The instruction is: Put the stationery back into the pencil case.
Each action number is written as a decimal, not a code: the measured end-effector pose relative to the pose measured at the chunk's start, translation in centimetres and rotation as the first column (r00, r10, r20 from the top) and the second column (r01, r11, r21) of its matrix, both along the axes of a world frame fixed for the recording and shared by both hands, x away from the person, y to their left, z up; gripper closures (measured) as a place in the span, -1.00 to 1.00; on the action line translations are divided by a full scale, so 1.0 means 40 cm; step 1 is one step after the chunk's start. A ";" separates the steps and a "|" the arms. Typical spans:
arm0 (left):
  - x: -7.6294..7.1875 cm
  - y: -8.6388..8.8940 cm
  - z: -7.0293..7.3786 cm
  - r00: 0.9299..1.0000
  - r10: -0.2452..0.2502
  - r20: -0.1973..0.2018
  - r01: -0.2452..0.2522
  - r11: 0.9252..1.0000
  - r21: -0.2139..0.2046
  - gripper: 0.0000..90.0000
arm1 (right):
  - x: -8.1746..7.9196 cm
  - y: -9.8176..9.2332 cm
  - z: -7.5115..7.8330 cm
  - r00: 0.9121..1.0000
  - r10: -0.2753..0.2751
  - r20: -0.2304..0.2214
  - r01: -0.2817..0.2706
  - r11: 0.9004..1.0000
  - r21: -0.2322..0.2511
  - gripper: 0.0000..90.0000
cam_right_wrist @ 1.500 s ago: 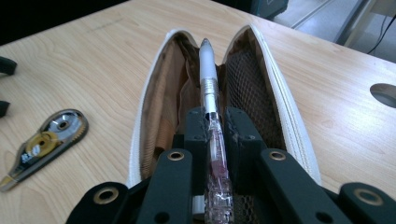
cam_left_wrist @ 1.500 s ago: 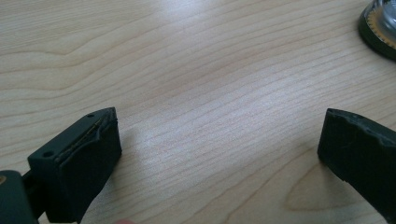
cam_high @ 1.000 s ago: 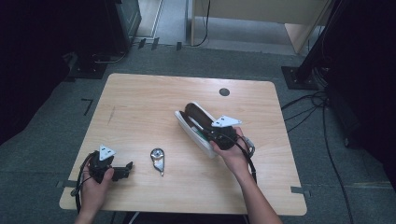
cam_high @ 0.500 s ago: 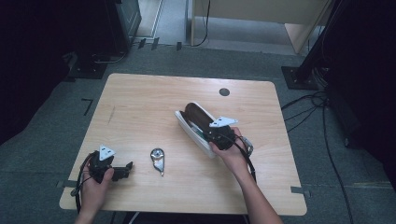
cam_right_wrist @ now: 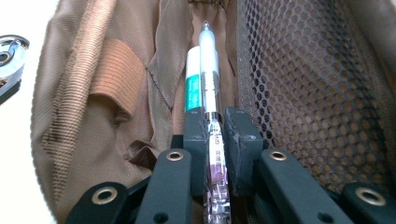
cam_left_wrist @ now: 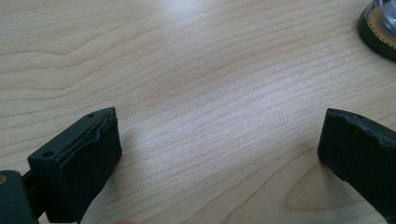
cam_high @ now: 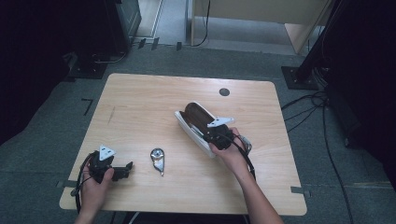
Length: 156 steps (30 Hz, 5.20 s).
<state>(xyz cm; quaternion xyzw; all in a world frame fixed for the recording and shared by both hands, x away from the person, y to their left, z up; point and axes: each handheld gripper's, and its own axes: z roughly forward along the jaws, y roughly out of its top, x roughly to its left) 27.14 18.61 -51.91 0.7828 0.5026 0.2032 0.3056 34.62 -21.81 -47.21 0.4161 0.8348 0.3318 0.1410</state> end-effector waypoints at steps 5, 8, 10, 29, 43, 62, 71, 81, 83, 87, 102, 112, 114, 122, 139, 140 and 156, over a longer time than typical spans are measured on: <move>0.000 0.000 0.000 1.000 0.000 0.000 0.000 1.000 0.000 -1.00 | 0.003 -0.001 0.001 1.000 0.000 -0.012 0.000 1.000 0.002 0.72; 0.000 0.000 0.000 1.000 0.000 0.000 0.000 1.000 0.000 -1.00 | 0.002 -0.002 0.002 1.000 -0.002 -0.011 0.002 1.000 0.006 0.73; 0.000 0.000 0.000 1.000 0.000 0.000 0.000 1.000 0.000 -1.00 | 0.000 -0.003 0.005 1.000 -0.004 0.000 0.004 1.000 0.008 0.73; 0.000 0.000 0.000 1.000 0.001 0.000 -0.001 1.000 0.000 -1.00 | -0.055 -0.029 0.109 0.977 -0.073 0.202 0.054 0.993 0.101 0.68; 0.000 0.000 0.000 1.000 0.001 0.000 -0.001 1.000 -0.002 -1.00 | -0.134 0.035 0.154 0.963 -0.008 0.268 -0.034 0.988 0.151 0.58; 0.000 0.000 0.000 1.000 0.000 0.001 0.000 1.000 -0.001 -1.00 | -0.185 0.137 0.084 0.974 0.073 0.217 -0.117 0.973 0.198 0.36; 0.000 0.000 0.000 1.000 0.000 0.000 0.000 1.000 0.000 -1.00 | -0.197 0.192 0.034 0.979 0.118 0.166 -0.152 0.965 0.214 0.34; 0.000 0.000 0.000 1.000 -0.006 0.000 0.006 1.000 0.000 -1.00 | -0.216 0.246 -0.016 0.978 0.167 0.127 -0.193 0.955 0.227 0.37; 0.000 0.000 0.000 1.000 -0.007 0.000 0.007 1.000 0.000 -1.00 | -0.219 0.257 -0.027 0.978 0.172 0.115 -0.194 0.955 0.225 0.38; 0.000 0.000 0.000 1.000 -0.007 0.000 0.007 1.000 0.000 -1.00 | -0.223 0.279 -0.045 0.979 0.177 0.103 -0.195 0.957 0.217 0.27; 0.000 -0.001 0.000 1.000 -0.011 -0.001 0.011 1.000 0.000 -1.00 | -0.201 0.371 -0.100 0.994 0.089 0.071 -0.099 0.983 0.154 -0.21; 0.000 -0.001 0.000 1.000 -0.012 -0.001 0.012 1.000 0.000 -1.00 | -0.181 0.411 -0.118 0.998 0.023 0.066 -0.029 0.996 0.086 -0.34; 0.000 -0.001 0.000 1.000 -0.012 -0.001 0.012 1.000 0.000 -1.00 | -0.181 0.417 -0.119 0.997 0.024 0.076 -0.030 0.997 0.072 -0.34; 0.000 -0.001 0.000 1.000 -0.013 -0.001 0.013 1.000 0.000 -1.00 | -0.179 0.423 -0.121 0.992 0.070 0.106 -0.077 0.995 0.068 -0.01; -0.007 -0.007 0.000 0.998 -0.061 -0.002 0.061 0.998 0.000 -1.00 | -0.187 0.361 -0.119 0.978 0.185 0.096 -0.194 0.977 0.093 0.17; -0.008 -0.008 0.000 0.997 -0.073 0.000 0.073 0.997 0.001 -1.00 | -0.189 0.356 -0.119 0.977 0.191 0.091 -0.200 0.975 0.097 0.17; -0.021 -0.032 0.010 0.967 -0.256 0.008 0.256 0.963 -0.088 -1.00 | -0.210 0.293 -0.110 0.979 0.200 0.048 -0.205 0.969 0.135 0.17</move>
